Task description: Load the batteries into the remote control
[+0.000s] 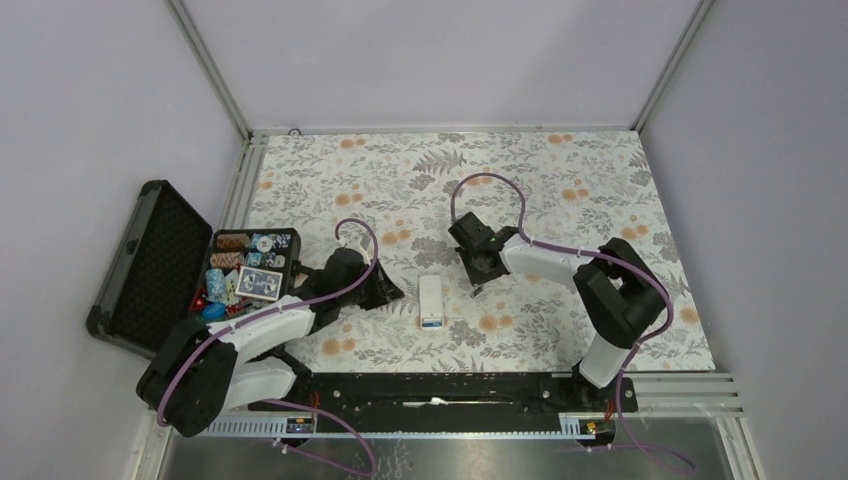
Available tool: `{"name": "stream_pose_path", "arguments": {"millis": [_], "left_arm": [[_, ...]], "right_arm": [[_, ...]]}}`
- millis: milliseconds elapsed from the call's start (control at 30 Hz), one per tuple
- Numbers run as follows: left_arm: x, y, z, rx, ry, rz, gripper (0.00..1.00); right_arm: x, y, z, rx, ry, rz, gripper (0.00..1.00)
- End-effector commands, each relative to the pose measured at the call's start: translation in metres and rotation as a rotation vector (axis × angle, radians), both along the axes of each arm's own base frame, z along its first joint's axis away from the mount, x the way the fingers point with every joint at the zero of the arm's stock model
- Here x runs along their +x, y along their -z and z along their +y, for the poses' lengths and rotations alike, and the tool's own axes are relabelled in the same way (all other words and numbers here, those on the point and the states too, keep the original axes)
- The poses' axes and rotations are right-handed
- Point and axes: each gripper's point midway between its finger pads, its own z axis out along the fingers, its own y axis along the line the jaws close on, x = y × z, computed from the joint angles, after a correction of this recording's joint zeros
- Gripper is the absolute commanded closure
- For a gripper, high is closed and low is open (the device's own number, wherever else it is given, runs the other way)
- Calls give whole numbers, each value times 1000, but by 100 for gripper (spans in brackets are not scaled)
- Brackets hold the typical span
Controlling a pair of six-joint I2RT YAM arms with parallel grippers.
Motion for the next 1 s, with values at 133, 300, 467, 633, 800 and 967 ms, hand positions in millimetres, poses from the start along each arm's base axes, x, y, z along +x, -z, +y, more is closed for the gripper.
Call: {"name": "stream_pose_path", "arguments": {"millis": [133,300,467,633,800,967], "left_arm": [[8,-20,-9,-40,29,-65,73],[8,-21,-10,-43,30,-68,73],[8,-21,-10,-46,28,-67,73],[7,-21,-10,-52,28,-65,73],[6,-21,-11,-57,29,-63,73],[6,-20,-11,-58,30,-62,73]], "right_arm": [[-13,7,-2,45,29,35,100],[-25,9,-7,61,44,57,100],[-34,9,-9,81,59,75,100],[-41,7,-10,101,69,82,100],[-45,3,-13,120,78,78,100],[-49,-4,-11,149,79,76,99]]}}
